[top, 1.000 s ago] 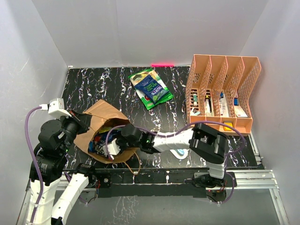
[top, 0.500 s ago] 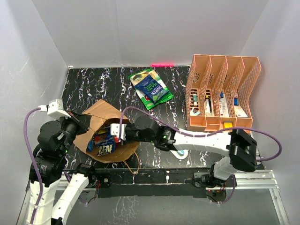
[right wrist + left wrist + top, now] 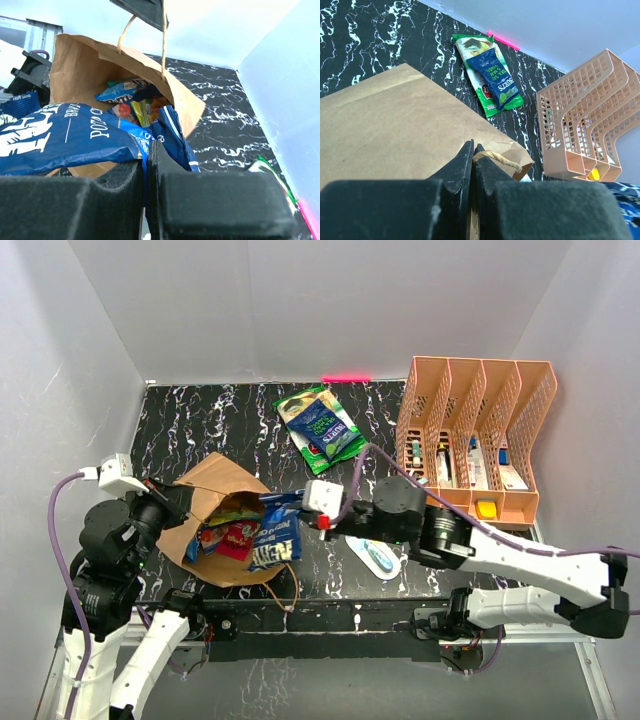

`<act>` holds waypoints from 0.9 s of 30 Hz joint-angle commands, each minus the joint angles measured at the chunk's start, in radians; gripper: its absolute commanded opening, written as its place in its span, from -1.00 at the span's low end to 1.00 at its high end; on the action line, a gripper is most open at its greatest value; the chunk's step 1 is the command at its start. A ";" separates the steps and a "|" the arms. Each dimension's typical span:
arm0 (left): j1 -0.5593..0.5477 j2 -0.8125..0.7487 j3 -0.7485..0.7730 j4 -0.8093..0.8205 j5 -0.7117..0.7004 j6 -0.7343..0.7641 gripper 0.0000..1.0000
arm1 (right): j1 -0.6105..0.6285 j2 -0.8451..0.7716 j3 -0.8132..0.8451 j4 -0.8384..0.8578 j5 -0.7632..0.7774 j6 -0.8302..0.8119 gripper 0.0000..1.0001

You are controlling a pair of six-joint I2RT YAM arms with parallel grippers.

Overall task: Take the snacks out of the paper bag
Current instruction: Take out the snack from the paper bag, then place the snack at the center of the board.

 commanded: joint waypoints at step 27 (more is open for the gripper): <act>-0.002 0.011 0.021 -0.002 -0.031 0.035 -1.00 | -0.185 -0.076 0.019 0.055 0.617 0.060 -0.85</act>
